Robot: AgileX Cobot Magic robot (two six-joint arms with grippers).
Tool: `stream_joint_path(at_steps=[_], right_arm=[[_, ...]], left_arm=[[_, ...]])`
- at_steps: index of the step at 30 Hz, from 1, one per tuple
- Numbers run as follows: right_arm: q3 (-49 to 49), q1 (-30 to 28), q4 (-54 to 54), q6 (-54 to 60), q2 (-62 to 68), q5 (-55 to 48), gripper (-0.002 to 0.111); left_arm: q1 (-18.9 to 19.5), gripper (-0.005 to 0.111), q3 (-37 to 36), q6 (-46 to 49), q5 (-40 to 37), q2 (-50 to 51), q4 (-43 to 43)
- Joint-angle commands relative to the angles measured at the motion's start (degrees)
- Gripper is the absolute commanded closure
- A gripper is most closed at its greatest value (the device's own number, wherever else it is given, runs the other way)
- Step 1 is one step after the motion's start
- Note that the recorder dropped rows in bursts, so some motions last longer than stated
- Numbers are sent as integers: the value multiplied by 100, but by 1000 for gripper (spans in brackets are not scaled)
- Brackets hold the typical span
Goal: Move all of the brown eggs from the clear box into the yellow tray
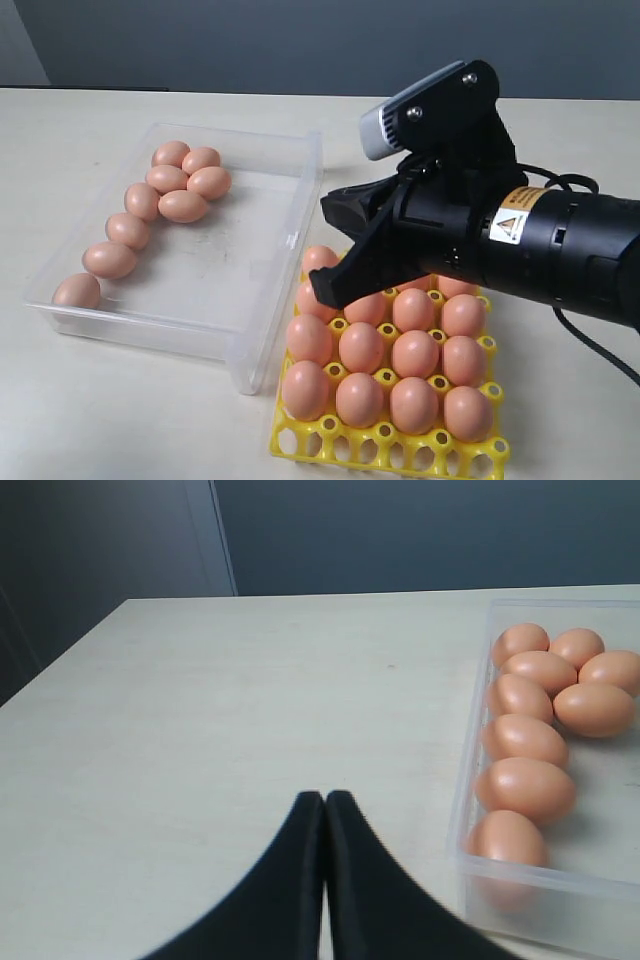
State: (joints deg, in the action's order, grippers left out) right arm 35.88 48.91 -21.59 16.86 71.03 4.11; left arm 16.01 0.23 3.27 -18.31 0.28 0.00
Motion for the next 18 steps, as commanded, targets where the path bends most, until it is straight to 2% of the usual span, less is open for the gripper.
stream_joint_path(at_steps=[1,18], right_arm=[[-23,-22,47,49,-50,-46,106],[-23,-22,31,49,-50,-265,106]], left_arm=[[-26,106,-23,-3,63,-28,0],[-26,106,-23,-3,63,-28,0]])
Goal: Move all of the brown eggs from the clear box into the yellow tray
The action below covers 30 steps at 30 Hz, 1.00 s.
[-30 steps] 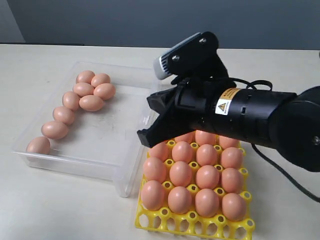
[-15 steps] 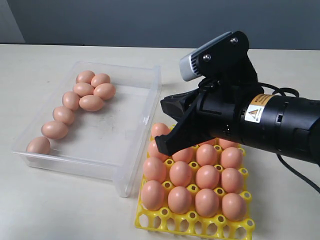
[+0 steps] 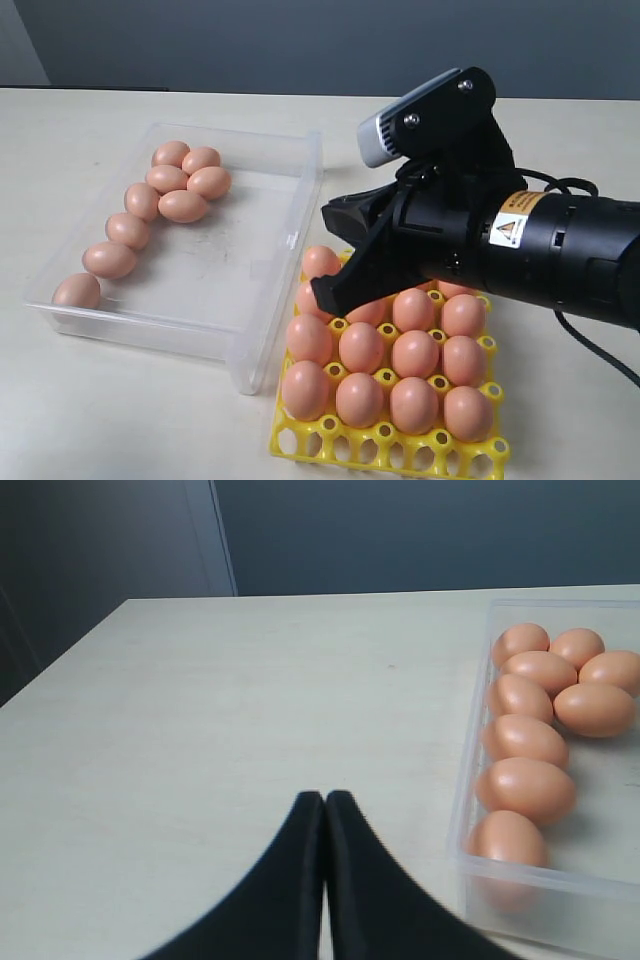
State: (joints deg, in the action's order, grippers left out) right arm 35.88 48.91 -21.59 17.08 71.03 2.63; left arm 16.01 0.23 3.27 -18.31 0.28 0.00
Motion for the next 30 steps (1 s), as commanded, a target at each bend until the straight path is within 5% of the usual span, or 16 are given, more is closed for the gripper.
stream_joint_path(at_steps=[1,30], right_arm=[[-23,-22,31,27,-50,-143,106],[-23,-22,2,27,-40,-143,106]], left_arm=[[-26,106,-23,-3,63,-28,0],[-26,106,-23,-3,63,-28,0]])
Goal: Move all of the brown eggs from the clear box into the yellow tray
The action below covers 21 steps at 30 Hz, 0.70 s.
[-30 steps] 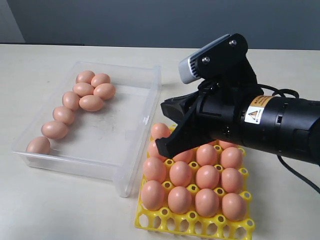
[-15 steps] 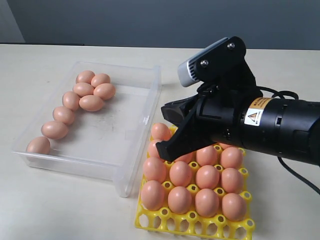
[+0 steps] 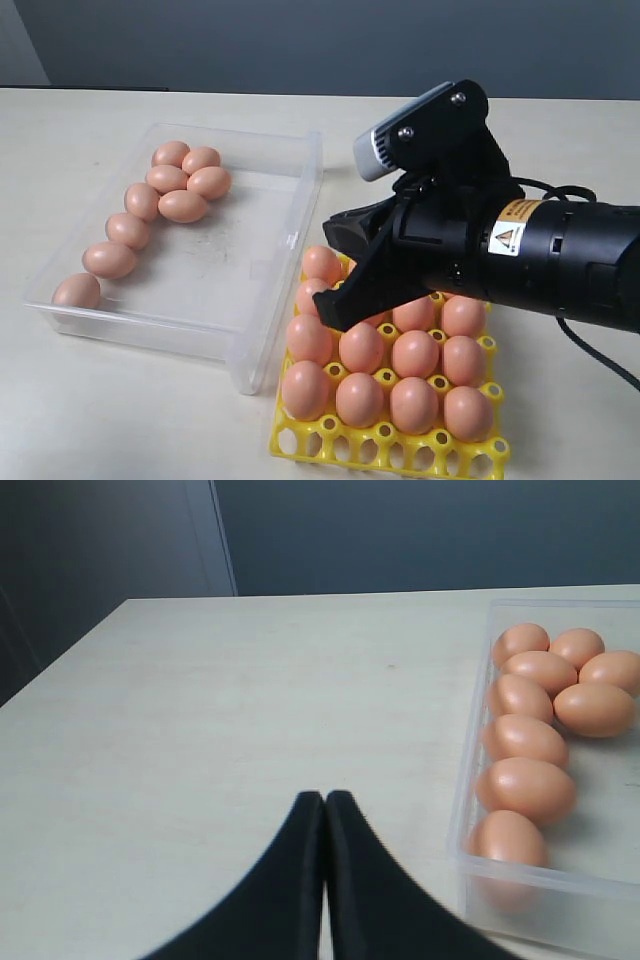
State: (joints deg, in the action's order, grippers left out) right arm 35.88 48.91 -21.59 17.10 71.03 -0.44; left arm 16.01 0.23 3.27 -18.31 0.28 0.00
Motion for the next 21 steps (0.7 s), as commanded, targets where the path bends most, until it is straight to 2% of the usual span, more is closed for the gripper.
stream_joint_path(at_steps=[1,21], right_arm=[[-23,-22,2,25,-40,288,106],[-23,-22,55,25,-40,796,106]], left_arm=[[-26,106,-23,-3,63,-28,0],[-26,106,-23,-3,63,-28,0]])
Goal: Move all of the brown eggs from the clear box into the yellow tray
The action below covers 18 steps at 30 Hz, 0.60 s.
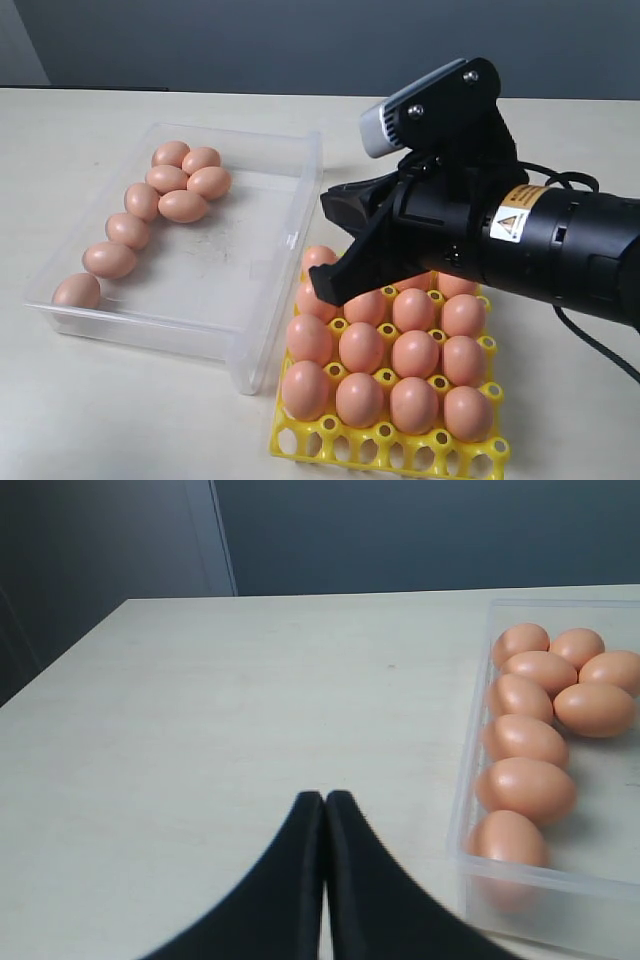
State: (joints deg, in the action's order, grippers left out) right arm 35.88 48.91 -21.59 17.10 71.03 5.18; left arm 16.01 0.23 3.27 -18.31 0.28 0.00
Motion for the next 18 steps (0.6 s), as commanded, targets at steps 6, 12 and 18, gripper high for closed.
stream_joint_path(at_steps=[6,12,18], right_arm=[[-23,-22,55,25,-40,213,106],[-23,-22,46,-23,-40,200,106],[-23,-22,46,-23,-19,93,106]], left_arm=[[-26,106,-23,-3,63,-28,0],[-26,106,-23,-3,63,-28,0],[-26,106,-23,-3,63,-28,0]])
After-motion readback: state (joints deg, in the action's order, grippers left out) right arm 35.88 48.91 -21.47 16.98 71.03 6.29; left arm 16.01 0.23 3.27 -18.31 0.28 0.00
